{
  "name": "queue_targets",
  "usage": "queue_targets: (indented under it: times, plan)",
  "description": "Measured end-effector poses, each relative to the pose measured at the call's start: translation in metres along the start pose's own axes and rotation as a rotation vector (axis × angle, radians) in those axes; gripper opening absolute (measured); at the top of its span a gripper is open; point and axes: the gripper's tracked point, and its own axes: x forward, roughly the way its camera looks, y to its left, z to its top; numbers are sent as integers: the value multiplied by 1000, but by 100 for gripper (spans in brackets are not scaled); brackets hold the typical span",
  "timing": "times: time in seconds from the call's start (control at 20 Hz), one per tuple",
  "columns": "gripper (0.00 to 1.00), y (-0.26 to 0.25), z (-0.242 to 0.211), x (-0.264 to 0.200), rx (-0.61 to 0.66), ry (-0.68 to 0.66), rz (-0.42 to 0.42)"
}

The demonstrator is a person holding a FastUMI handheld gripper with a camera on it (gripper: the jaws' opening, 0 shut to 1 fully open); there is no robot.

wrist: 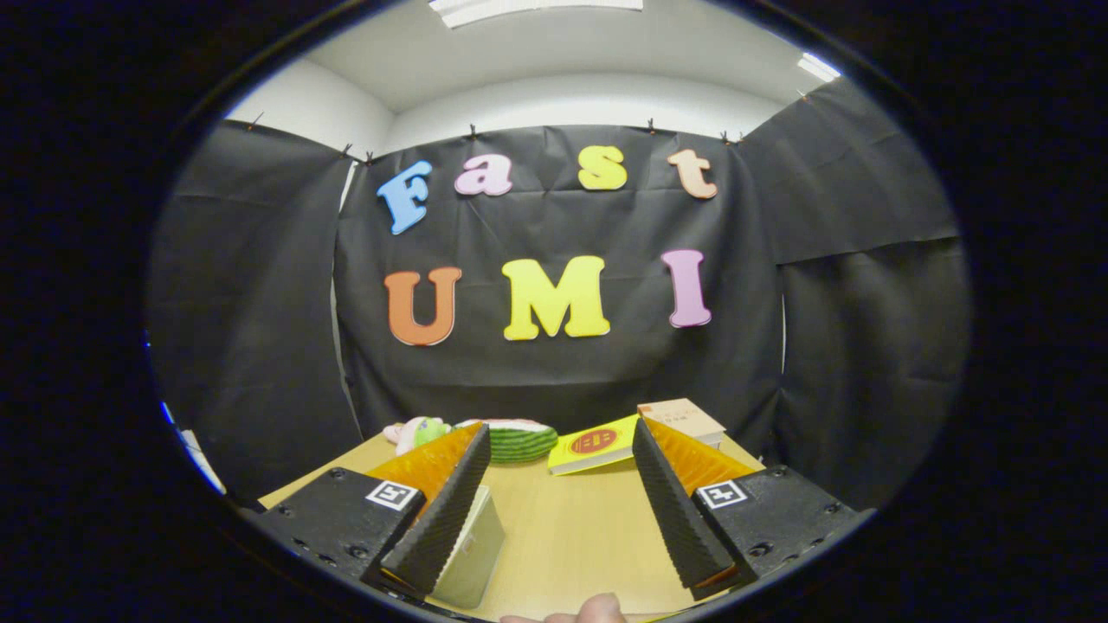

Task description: Open the storage box then place both shoes into the box .Put the left shoe in first, then the right shoe, with the right side of both shoes facing outward in a uniform manner.

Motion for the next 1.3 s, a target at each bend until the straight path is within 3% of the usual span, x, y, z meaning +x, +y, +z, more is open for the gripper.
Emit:
queue_targets:
  times: [0.2,0.5,0.85,1.3]
  plan:
    - [100,-17,26,-21,41,-64,-16]
    - [100,-7,29,-49,-48,-60,-21]
    - [100,2,33,-60,-82,-157,-50]
    - [100,-1,24,-55,-23,-108,-30]
